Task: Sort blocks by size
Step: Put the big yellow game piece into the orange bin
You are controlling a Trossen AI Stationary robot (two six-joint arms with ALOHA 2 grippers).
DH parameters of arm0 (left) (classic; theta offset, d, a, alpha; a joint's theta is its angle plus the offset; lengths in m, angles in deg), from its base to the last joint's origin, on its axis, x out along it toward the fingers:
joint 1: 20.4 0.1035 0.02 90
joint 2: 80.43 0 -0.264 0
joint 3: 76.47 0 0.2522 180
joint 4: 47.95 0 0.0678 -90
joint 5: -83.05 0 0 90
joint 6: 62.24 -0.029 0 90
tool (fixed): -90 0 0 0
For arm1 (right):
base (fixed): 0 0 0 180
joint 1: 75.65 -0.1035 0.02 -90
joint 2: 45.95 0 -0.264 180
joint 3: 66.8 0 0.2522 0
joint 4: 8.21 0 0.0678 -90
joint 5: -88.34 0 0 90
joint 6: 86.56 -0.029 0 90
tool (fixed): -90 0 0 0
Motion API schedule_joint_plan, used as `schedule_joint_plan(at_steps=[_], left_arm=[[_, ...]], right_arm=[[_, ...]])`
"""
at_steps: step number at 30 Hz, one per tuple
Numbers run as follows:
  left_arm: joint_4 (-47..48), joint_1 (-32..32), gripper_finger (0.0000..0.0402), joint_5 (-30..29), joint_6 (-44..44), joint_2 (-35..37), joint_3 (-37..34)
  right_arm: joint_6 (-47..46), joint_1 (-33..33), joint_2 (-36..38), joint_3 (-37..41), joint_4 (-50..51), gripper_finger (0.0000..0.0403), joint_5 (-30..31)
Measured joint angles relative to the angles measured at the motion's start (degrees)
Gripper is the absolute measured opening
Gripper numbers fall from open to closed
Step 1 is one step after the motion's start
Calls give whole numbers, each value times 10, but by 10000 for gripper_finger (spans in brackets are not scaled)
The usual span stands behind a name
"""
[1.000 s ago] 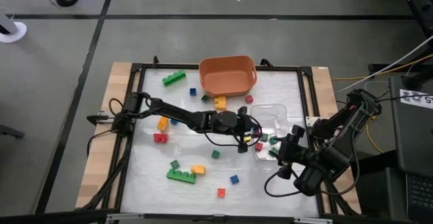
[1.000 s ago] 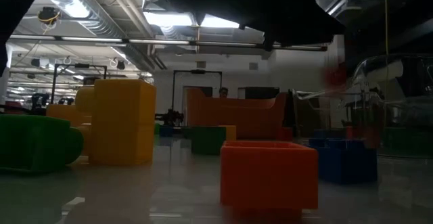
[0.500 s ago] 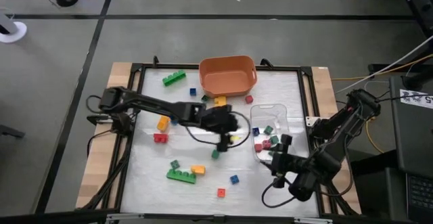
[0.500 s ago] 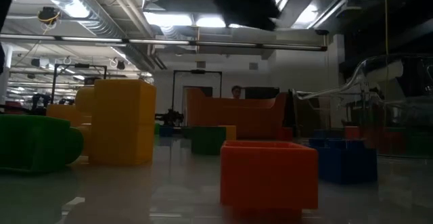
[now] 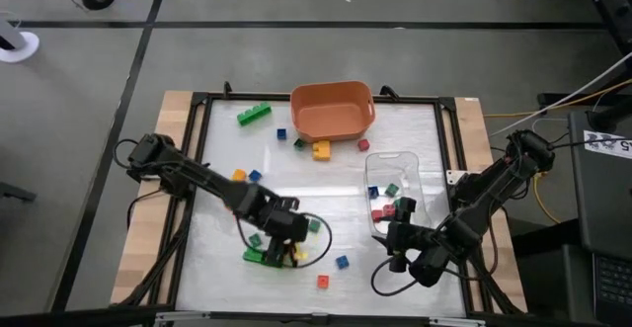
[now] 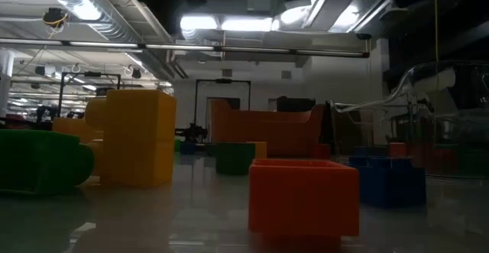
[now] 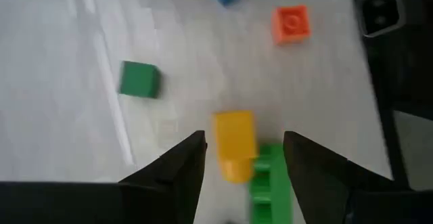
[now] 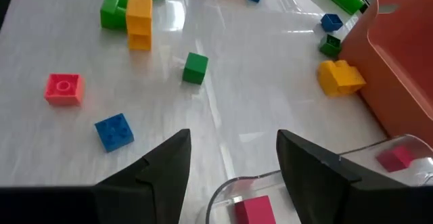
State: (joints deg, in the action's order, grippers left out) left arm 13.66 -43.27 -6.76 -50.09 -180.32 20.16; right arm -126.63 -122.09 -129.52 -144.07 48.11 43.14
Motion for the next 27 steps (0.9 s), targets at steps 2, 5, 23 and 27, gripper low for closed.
schedule_joint_plan(at_steps=[2,5,23,27], left_arm=[[0,-10,195,-2,12,0,0],[-3,-15,215,-4,44,-8,1],[-4,-17,273,-11,24,-98,0],[-3,-16,268,-14,25,-118,0]], right_arm=[[0,0,0,0,-5,220,-4],[0,0,0,0,-13,220,-5],[-1,0,0,0,-27,220,-24],[-1,0,0,0,-26,220,-24]])
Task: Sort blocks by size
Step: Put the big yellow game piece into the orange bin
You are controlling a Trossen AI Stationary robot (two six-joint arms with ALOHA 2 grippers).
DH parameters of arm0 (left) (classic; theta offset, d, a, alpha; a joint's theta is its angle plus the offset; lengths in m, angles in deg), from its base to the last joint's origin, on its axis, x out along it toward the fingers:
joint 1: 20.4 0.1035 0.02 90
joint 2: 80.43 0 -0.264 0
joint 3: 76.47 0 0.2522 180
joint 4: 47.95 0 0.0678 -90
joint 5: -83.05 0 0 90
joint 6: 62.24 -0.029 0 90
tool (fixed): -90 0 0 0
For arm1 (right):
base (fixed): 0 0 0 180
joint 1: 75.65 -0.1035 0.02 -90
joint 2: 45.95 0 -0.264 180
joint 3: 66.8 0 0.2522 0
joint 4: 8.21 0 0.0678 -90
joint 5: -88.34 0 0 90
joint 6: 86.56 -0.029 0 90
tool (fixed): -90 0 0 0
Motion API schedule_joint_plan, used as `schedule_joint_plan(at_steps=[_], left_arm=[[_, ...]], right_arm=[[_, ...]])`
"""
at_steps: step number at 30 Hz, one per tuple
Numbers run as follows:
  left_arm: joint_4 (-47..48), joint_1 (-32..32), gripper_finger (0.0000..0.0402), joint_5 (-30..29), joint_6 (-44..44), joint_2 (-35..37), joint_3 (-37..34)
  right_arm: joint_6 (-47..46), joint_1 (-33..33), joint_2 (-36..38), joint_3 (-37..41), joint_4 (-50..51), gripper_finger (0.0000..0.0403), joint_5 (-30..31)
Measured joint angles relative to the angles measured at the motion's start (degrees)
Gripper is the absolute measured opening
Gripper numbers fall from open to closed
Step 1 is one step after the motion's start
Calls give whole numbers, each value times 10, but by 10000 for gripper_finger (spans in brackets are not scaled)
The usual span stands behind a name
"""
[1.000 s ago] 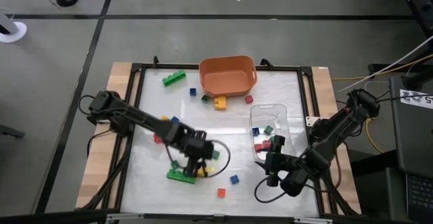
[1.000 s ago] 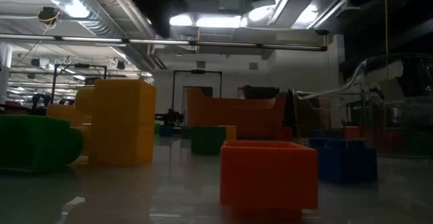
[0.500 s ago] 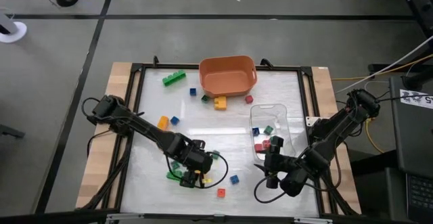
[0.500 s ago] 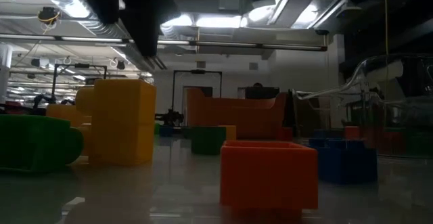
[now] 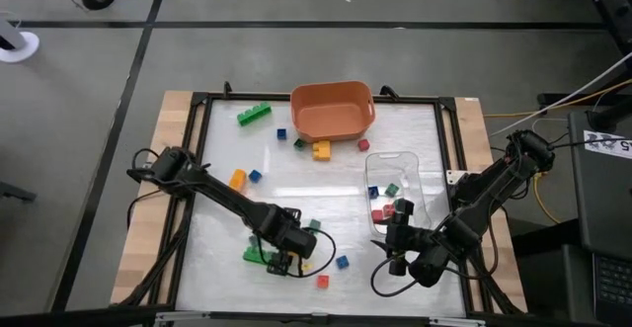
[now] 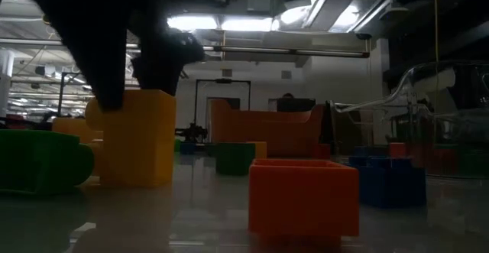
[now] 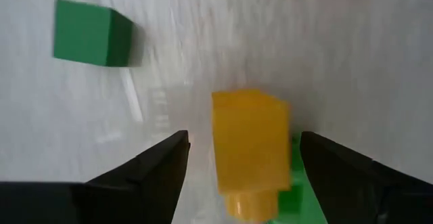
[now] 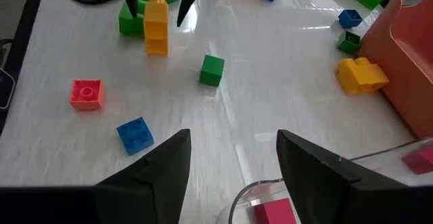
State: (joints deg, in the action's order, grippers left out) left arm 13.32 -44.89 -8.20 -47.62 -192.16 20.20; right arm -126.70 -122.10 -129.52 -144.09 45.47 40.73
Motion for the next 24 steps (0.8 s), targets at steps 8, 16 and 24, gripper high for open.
schedule_joint_plan(at_steps=[8,16,24], left_arm=[[-1,7,182,0,-8,-17,0],[5,39,113,2,-33,14,0],[5,147,113,-21,-115,104,0]], right_arm=[[0,0,0,0,0,220,0],[1,0,0,0,2,220,0],[2,0,0,0,1,220,0]])
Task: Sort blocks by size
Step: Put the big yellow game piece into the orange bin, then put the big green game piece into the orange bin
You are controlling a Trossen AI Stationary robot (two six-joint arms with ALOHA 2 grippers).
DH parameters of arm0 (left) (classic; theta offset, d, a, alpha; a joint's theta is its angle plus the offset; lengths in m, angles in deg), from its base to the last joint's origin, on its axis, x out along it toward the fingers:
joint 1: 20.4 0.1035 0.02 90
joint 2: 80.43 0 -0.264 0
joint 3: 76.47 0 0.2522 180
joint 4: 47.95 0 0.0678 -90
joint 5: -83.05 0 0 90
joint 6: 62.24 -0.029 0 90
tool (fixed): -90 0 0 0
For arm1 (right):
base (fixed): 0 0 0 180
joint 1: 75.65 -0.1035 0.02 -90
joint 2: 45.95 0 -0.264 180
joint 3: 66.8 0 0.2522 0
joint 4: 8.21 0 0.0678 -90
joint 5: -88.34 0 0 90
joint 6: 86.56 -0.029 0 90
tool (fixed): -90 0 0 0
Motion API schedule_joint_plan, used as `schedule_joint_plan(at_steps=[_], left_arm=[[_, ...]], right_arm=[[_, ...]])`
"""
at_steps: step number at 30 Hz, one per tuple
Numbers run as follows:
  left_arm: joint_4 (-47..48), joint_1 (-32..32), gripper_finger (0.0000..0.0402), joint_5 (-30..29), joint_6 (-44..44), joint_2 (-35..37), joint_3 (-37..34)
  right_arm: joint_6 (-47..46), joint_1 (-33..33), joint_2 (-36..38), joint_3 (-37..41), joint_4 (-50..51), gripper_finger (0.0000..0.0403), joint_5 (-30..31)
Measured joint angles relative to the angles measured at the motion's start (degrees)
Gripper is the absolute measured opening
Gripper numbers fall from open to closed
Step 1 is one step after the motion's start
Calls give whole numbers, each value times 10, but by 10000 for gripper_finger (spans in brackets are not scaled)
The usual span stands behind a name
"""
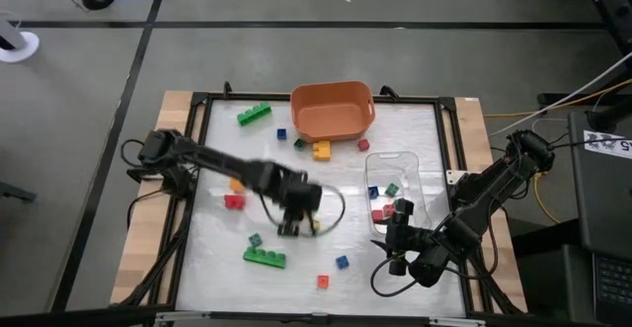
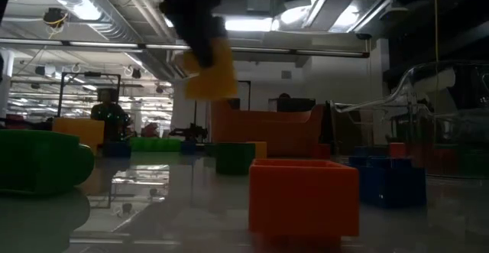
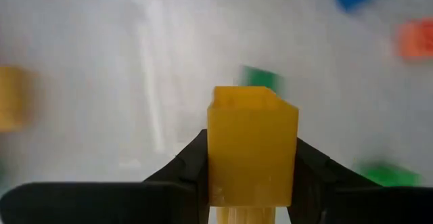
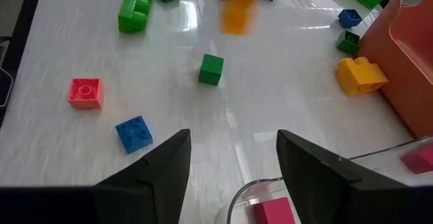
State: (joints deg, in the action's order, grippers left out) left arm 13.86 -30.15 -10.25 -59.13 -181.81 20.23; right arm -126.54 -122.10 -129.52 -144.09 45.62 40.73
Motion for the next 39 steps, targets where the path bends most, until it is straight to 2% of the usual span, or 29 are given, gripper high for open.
schedule_joint_plan(at_steps=[7,12,17,22,26,31,39], left_arm=[[-87,146,120,-98,-115,43,0],[-190,248,159,-103,-173,33,0],[-236,311,185,-104,-181,11,0],[-191,349,210,-111,-188,20,0],[-99,385,214,-115,-200,44,1],[28,448,208,-116,-171,44,-4],[36,516,205,-116,-172,44,-77]], right_arm=[[0,0,0,0,-1,220,0],[0,0,0,0,-2,220,0],[-1,0,0,0,-1,220,0],[-1,0,0,0,0,220,0],[-1,0,0,0,1,220,0],[-2,0,0,0,3,220,0],[-2,0,0,0,3,220,1]])
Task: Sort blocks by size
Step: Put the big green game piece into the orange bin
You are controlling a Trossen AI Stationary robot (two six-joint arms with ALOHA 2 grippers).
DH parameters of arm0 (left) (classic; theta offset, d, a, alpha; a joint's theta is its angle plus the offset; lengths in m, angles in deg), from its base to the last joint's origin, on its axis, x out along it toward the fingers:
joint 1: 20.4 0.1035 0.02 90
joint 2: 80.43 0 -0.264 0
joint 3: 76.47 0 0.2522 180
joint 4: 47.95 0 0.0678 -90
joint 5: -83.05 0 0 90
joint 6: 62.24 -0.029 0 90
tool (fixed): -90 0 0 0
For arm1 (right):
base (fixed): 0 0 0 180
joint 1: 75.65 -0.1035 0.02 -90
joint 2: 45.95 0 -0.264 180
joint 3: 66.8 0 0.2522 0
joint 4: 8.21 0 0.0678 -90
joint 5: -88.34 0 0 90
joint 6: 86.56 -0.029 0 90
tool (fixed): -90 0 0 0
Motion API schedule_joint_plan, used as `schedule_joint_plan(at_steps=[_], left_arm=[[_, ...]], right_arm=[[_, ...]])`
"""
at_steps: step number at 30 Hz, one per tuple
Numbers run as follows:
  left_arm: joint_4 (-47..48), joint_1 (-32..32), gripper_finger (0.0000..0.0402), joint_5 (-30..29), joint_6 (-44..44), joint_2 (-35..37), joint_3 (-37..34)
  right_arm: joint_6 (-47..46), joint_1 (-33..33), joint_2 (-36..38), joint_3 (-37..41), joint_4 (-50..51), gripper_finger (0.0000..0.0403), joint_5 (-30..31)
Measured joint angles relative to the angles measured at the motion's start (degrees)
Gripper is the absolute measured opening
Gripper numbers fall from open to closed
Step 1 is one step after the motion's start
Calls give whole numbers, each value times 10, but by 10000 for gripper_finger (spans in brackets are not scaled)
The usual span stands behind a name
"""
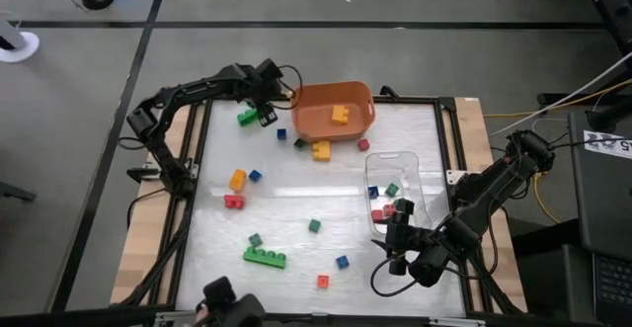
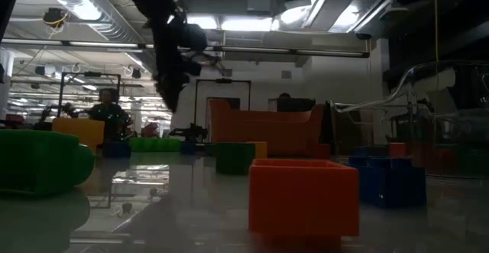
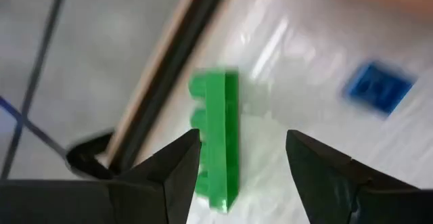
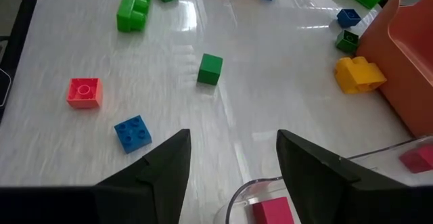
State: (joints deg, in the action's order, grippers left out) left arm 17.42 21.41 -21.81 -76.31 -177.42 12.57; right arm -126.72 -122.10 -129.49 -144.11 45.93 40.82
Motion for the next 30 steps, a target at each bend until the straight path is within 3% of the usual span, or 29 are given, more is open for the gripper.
schedule_joint_plan(at_steps=[6,13,22,30], left_arm=[[-19,14,205,0,-23,0,-58],[-114,14,205,-27,-52,0,-124],[-221,15,205,-67,-90,0,-165],[-257,17,205,-83,-131,0,-181]], right_arm=[[0,0,0,0,0,220,6],[0,0,0,0,0,220,9],[0,0,0,0,0,220,12],[0,0,0,0,-1,220,19]])
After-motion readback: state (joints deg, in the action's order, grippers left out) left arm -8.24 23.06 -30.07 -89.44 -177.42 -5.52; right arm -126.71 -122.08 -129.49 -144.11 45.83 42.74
